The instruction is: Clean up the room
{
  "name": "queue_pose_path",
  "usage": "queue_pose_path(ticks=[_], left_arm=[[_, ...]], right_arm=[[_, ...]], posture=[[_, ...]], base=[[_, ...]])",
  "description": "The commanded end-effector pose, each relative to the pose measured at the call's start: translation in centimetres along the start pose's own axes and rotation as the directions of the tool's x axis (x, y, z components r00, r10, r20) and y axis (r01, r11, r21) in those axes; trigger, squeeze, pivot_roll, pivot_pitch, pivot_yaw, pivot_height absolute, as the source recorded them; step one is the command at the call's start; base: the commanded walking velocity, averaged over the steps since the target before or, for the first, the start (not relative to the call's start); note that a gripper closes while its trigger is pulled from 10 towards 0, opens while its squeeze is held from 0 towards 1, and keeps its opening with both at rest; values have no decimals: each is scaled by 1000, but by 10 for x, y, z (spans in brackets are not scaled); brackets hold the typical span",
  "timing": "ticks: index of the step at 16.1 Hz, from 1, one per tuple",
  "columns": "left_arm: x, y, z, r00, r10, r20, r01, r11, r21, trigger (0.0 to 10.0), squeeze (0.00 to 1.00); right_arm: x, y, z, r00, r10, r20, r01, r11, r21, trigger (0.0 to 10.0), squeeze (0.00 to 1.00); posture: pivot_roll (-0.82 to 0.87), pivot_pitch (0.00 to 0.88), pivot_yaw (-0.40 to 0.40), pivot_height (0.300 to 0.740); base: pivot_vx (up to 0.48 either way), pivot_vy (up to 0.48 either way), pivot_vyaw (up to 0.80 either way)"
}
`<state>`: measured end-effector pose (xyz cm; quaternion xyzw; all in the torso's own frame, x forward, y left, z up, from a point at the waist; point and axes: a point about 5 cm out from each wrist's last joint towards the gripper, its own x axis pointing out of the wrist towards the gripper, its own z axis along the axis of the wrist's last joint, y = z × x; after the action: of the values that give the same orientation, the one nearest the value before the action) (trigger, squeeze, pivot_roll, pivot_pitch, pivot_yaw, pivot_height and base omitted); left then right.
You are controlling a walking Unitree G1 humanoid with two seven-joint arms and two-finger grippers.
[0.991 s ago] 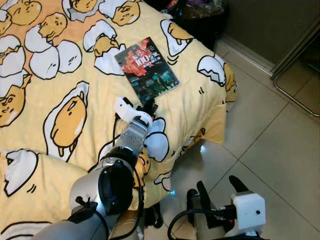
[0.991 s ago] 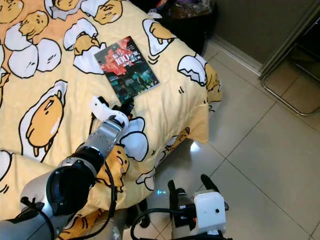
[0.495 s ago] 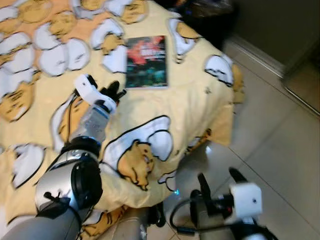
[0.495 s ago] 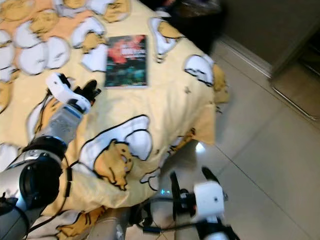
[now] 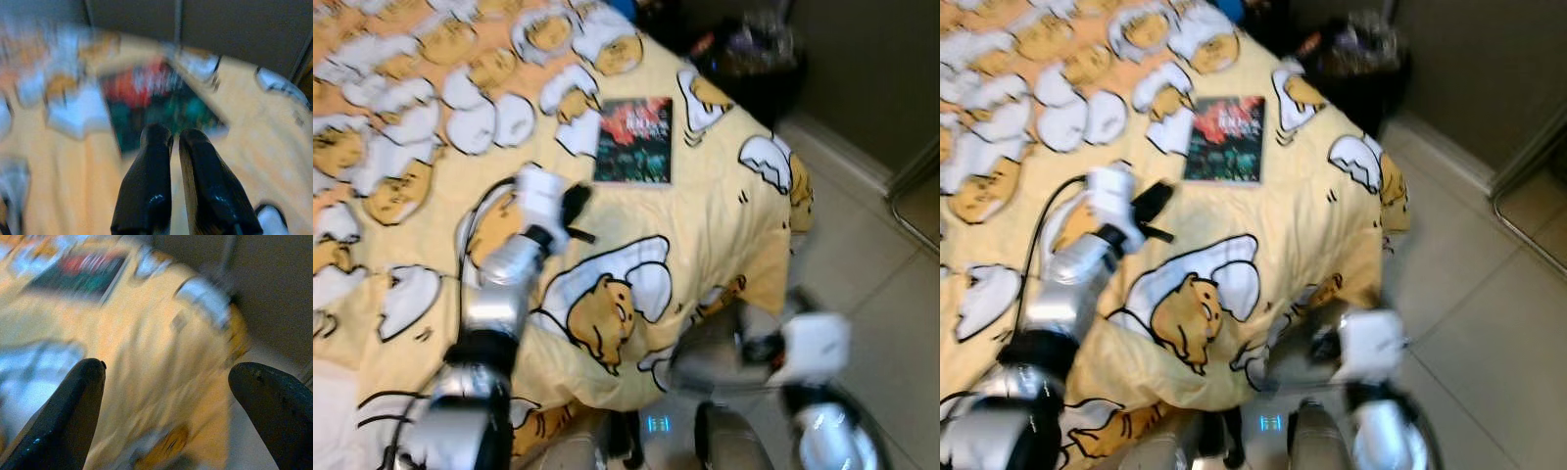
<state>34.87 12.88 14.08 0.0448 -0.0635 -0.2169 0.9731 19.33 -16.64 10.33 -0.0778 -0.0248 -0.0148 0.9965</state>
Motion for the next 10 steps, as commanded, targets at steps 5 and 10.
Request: queue_pose_path(ticks=[5, 10], left_arm=[[-17, -8, -9, 995, 94, -24, -90, 989, 121, 10000, 1000], [-20, -15, -32, 976, 166, -142, -153, 983, 98, 10000, 1000]], right_arm=[[16, -12, 7, 998, 14, 58, -19, 996, 82, 10000, 0], [21, -17, 0, 1000, 5, 23, -7, 995, 101, 10000, 0]], posture=[[-131, 43, 121, 740], [-132, 30, 110, 740]], base=[[0, 0, 0], [0, -53, 0]])
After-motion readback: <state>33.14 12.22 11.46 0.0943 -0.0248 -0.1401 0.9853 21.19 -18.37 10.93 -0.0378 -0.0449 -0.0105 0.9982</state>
